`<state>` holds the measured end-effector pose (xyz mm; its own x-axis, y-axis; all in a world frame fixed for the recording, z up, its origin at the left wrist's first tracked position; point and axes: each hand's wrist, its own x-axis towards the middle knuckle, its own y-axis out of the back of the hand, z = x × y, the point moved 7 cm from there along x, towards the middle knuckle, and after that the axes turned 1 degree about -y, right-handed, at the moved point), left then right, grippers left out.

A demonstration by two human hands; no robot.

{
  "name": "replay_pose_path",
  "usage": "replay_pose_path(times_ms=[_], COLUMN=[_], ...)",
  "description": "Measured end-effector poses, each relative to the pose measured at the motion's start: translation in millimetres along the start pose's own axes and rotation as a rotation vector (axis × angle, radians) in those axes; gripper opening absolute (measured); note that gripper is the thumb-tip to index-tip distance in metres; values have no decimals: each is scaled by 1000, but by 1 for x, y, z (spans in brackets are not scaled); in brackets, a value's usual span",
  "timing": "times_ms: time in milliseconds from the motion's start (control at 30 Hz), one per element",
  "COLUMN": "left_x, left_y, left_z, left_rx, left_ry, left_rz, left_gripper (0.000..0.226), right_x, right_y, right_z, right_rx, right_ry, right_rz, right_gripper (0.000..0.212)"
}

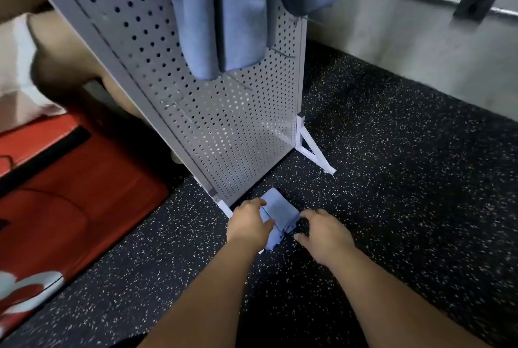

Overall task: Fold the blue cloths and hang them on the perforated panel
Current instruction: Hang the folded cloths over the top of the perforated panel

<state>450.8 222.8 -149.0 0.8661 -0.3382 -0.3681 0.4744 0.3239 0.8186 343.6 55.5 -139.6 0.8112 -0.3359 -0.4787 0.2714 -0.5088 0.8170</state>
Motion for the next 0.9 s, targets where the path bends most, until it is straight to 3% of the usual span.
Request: replay_pose_path(times_ms=[300,433,600,733,900], left_x=[89,120,142,156,166], left_y=[-62,-86,-106,-115,-116], left_z=[-28,-38,-54,-58,-57], left_rx=[16,53,135,172,131], left_ry=[102,127,179,200,166], left_rz=[-103,-135,-207,-248,-186], left_gripper=[45,65,74,70,65], right_x=[77,108,134,143,145], right_y=[-53,-75,-93,-105,-104], right_z=[13,18,20,21,25], right_rx=[65,83,124,129,109], right_ry=[81,121,172,197,170], right_rz=[-97,-138,-163,-183,-179], right_gripper=[57,65,72,71,73])
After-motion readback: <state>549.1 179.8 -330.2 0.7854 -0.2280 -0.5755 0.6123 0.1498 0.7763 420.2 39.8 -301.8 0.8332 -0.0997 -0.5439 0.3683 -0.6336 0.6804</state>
